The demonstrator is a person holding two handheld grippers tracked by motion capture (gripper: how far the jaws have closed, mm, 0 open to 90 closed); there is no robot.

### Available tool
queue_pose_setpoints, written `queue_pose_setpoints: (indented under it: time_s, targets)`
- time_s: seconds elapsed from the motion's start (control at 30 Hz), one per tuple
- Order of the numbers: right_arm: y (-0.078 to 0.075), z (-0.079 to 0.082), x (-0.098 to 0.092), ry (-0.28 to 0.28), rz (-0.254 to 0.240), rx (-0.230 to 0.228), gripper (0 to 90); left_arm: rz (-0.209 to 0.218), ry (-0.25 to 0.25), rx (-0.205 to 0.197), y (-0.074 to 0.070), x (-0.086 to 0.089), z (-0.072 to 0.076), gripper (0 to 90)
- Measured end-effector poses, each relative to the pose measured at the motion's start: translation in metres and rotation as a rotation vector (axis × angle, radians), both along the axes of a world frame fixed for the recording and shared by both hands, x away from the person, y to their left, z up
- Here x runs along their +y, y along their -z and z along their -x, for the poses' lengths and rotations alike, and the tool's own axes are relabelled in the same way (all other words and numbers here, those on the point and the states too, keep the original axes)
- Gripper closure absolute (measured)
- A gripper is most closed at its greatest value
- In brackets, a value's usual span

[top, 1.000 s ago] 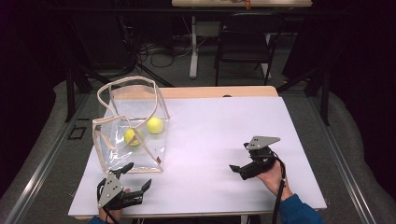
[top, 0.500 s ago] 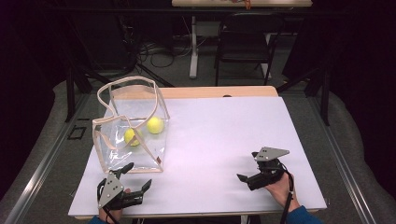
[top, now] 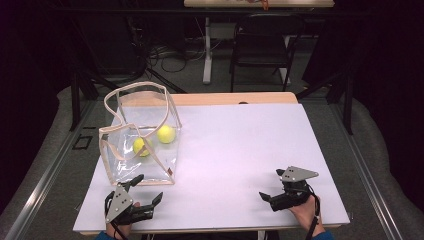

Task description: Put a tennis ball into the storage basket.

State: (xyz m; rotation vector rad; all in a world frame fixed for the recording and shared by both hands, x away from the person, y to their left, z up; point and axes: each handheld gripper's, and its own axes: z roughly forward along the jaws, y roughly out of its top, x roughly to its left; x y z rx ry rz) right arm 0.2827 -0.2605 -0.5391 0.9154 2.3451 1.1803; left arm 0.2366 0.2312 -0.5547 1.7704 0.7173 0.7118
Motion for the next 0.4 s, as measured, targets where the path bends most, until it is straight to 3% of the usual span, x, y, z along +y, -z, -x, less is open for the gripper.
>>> queue_pose_setpoints:
  time_s: [0.4]
  targets:
    - [0.0046, 0.0039, -0.0018, 0.017, -0.015, -0.019, 0.0, -0.003, 0.002, 0.001, 0.0000, -0.0002, -0.0005, 15.7]
